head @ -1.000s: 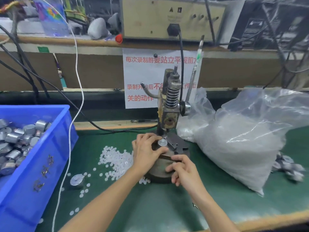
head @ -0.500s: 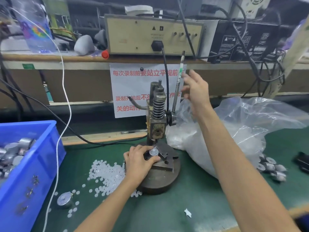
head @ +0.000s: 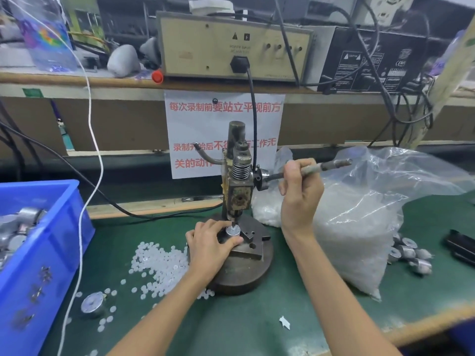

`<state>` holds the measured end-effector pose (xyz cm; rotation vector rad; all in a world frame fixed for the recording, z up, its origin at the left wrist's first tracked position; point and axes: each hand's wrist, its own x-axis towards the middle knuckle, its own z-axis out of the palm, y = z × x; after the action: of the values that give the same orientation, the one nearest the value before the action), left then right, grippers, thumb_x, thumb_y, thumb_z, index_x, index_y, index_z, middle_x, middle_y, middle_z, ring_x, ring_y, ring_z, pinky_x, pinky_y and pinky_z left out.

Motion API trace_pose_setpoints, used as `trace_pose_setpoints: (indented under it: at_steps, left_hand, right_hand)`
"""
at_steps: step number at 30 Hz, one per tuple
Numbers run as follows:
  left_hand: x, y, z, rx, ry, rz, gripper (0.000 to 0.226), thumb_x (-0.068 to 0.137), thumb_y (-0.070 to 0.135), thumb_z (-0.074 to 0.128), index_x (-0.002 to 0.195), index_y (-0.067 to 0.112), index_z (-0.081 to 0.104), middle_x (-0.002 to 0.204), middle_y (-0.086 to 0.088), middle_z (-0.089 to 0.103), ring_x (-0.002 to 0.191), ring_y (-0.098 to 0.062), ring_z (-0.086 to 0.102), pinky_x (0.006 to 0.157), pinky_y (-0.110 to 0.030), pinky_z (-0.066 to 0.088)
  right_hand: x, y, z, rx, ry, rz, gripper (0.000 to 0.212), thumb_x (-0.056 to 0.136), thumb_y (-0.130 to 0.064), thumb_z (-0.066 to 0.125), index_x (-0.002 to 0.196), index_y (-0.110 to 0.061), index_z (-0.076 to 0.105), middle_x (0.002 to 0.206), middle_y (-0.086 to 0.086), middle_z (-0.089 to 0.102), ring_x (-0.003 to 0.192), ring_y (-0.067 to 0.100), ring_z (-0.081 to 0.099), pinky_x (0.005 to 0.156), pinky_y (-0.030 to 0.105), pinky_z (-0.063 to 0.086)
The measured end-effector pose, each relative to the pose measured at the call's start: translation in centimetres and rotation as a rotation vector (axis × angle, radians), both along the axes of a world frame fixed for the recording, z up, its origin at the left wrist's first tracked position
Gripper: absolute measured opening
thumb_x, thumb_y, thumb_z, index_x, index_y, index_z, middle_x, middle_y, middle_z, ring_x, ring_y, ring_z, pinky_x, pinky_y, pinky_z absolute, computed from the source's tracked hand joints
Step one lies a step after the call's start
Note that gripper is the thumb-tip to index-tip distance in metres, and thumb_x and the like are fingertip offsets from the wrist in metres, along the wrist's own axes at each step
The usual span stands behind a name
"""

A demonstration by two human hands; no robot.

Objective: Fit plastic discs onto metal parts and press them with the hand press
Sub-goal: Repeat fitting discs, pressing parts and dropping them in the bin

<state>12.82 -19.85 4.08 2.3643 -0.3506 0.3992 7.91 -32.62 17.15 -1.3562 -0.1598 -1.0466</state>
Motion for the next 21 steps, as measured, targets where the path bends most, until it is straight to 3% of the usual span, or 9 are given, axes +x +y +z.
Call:
trace_pose_setpoints:
  at_steps: [4,6,8,9,12,14,16,19,21]
  left_hand:
    - [0.0,0.1,0.1,0.009,0.000,0.000,0.048,0.072,0.061,0.065,0.111,0.032,0.064,0.105,0.014,0.060,0.100,-0.009,0.043,0.074,-0.026,0.014]
    - [-0.1,0.0,0.0,0.016,0.004,0.007,0.046,0.074,0.060,0.065,0.111,0.033,0.064,0.106,0.014,0.060,0.101,-0.011,0.044,0.075,-0.026,0.015]
    - [-0.4,-0.1,0.0,0.015,0.013,0.022,0.043,0.076,0.058,0.064,0.112,0.034,0.062,0.109,0.014,0.060,0.104,-0.012,0.043,0.076,-0.027,0.017]
    - [-0.6,-0.1,0.0,0.008,0.017,0.026,0.042,0.077,0.057,0.064,0.112,0.034,0.061,0.109,0.015,0.060,0.105,-0.012,0.043,0.077,-0.027,0.017]
    - [-1.0,-0.1,-0.1,-0.016,0.013,0.013,0.039,0.077,0.053,0.067,0.109,0.033,0.059,0.110,0.016,0.060,0.106,-0.011,0.041,0.077,-0.027,0.017]
    - [-1.3,0.0,-0.1,-0.014,0.001,0.007,0.040,0.075,0.052,0.068,0.108,0.031,0.060,0.117,0.014,0.059,0.109,-0.012,0.037,0.079,-0.027,0.017]
    - [-1.9,0.2,0.0,0.022,-0.021,0.017,0.041,0.073,0.052,0.070,0.106,0.029,0.062,0.130,0.008,0.051,0.117,-0.017,0.031,0.087,-0.030,0.020]
    - [-3.7,-0.1,0.1,0.037,-0.088,0.005,0.039,0.068,0.050,0.075,0.098,0.027,0.065,0.136,-0.001,0.044,0.123,-0.022,0.028,0.092,-0.034,0.020]
    - [-5.9,-0.7,-0.1,0.008,-0.159,-0.087,0.037,0.067,0.047,0.077,0.094,0.025,0.065,0.129,0.000,0.049,0.119,-0.019,0.033,0.087,-0.028,0.018]
  right_hand:
    - [1.5,0.4,1.6,0.071,0.017,-0.064,0.024,0.094,-0.013,0.047,0.072,-0.019,0.043,0.062,-0.014,0.043,0.054,0.004,0.034,0.054,0.022,0.032]
    - [2.8,0.1,2.8,0.066,0.129,-0.024,0.013,0.096,-0.008,0.047,0.095,-0.018,0.055,0.080,-0.012,0.055,0.063,0.003,0.043,0.060,0.022,0.039]
    - [3.7,-0.1,3.5,0.045,0.248,0.058,0.033,0.094,0.000,0.047,0.124,-0.015,0.053,0.098,-0.013,0.061,0.071,0.002,0.054,0.061,0.018,0.045]
    - [3.8,-0.1,3.0,0.033,0.286,0.090,0.039,0.094,0.002,0.048,0.129,-0.015,0.050,0.101,-0.016,0.062,0.074,0.001,0.058,0.062,0.016,0.047]
    - [2.2,-0.1,-1.1,0.054,0.364,0.027,0.033,0.092,0.002,0.050,0.115,-0.021,0.056,0.112,-0.008,0.063,0.087,0.006,0.062,0.069,0.017,0.050]
    - [0.3,-0.5,-4.8,0.062,0.423,-0.077,0.027,0.090,0.001,0.051,0.096,-0.024,0.060,0.095,-0.007,0.067,0.079,0.010,0.060,0.068,0.024,0.048]
    - [-1.7,-0.7,-8.0,0.014,0.540,-0.062,0.024,0.087,0.000,0.053,0.085,-0.022,0.063,0.066,-0.012,0.065,0.059,0.005,0.054,0.058,0.020,0.042]
    - [-4.0,-0.9,-11.3,-0.112,0.773,0.093,0.019,0.090,-0.007,0.053,0.088,-0.019,0.067,0.066,-0.011,0.065,0.051,0.005,0.053,0.047,0.015,0.037]
    - [-5.3,-1.2,-12.3,-0.119,0.832,0.176,0.020,0.094,-0.010,0.050,0.094,-0.016,0.068,0.069,-0.007,0.066,0.049,0.007,0.054,0.043,0.018,0.038]
